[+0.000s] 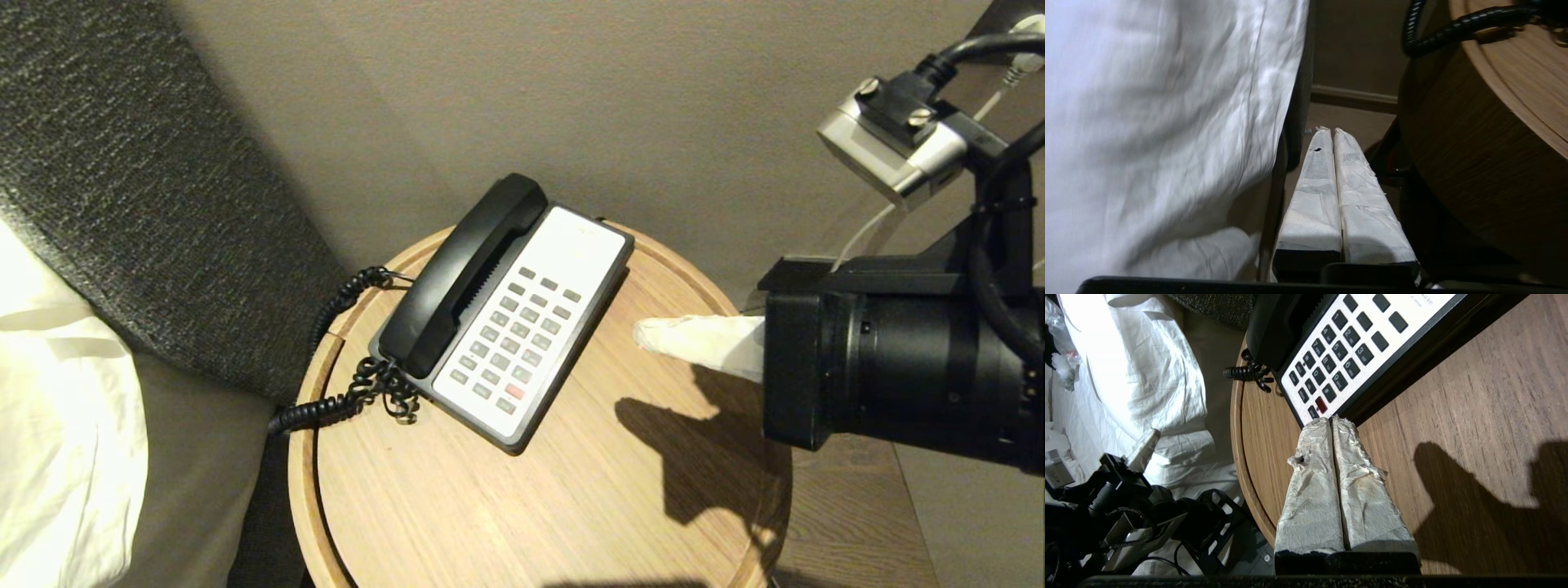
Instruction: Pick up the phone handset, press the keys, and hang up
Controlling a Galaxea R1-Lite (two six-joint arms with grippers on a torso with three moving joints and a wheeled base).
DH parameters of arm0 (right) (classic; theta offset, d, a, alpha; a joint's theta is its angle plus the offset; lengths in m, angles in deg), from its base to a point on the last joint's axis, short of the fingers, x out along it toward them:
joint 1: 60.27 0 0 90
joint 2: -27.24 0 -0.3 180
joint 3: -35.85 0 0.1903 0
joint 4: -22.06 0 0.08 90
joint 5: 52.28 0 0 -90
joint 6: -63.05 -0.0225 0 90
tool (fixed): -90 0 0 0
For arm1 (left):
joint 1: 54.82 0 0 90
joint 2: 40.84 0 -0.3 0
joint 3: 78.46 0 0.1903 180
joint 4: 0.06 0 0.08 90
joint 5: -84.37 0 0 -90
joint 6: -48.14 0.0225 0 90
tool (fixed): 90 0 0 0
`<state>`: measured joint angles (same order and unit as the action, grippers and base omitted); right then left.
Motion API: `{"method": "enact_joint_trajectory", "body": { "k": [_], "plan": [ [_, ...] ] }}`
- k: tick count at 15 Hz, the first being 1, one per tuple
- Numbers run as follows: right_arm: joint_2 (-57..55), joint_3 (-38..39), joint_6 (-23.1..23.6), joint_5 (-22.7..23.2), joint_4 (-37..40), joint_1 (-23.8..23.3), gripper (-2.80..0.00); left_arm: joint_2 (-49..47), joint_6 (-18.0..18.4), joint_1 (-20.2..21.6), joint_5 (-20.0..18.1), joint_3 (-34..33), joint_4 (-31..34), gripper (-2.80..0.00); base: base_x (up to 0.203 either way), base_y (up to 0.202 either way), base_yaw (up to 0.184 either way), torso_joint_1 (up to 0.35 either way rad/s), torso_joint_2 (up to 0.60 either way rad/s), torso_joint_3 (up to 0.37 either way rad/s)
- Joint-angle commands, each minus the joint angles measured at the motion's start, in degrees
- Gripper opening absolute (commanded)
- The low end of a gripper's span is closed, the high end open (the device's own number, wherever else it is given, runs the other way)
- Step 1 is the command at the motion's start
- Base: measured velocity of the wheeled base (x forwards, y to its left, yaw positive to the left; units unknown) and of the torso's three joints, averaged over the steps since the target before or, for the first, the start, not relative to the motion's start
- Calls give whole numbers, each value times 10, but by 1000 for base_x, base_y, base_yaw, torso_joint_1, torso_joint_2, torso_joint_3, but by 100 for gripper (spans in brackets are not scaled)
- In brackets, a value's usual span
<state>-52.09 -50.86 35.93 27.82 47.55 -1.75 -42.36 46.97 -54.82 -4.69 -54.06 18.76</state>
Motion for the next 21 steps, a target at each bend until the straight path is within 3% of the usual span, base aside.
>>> {"method": "enact_joint_trajectory", "body": {
  "k": [1, 8, 12, 14, 16, 18, 21],
  "plan": [
    [7, 4, -1, 0, 0, 0, -280, 15, 45, 0, -13, -33, -2, -280, 0, 0, 0, 0, 0, 0],
    [36, 21, -1, -2, 1, 0, -280, 15, 42, 0, -9, -33, -5, -280, 0, 0, 0, 0, 0, 0],
    [92, 57, -3, -29, 1, -12, -280, 15, 42, 0, -9, -33, -5, -280, 0, 0, 0, 0, 0, 0],
    [142, 111, 3, -32, 0, -101, -280, 15, 42, 0, -9, -33, -4, -280, 0, 0, 0, 0, 0, 0],
    [225, 195, 17, -7, 0, -277, -280, 15, 42, 0, -9, -33, -4, -280, 0, 0, 0, 0, 0, 0],
    [345, 280, 28, 54, 1, -424, -280, 15, 42, 0, -9, -33, -4, -280, 0, 0, 0, 0, 0, 0],
    [552, 413, 67, 113, 4, -518, -280, 15, 42, 0, -9, -33, -4, -280, 0, 0, 0, 0, 0, 0]
  ]
}}
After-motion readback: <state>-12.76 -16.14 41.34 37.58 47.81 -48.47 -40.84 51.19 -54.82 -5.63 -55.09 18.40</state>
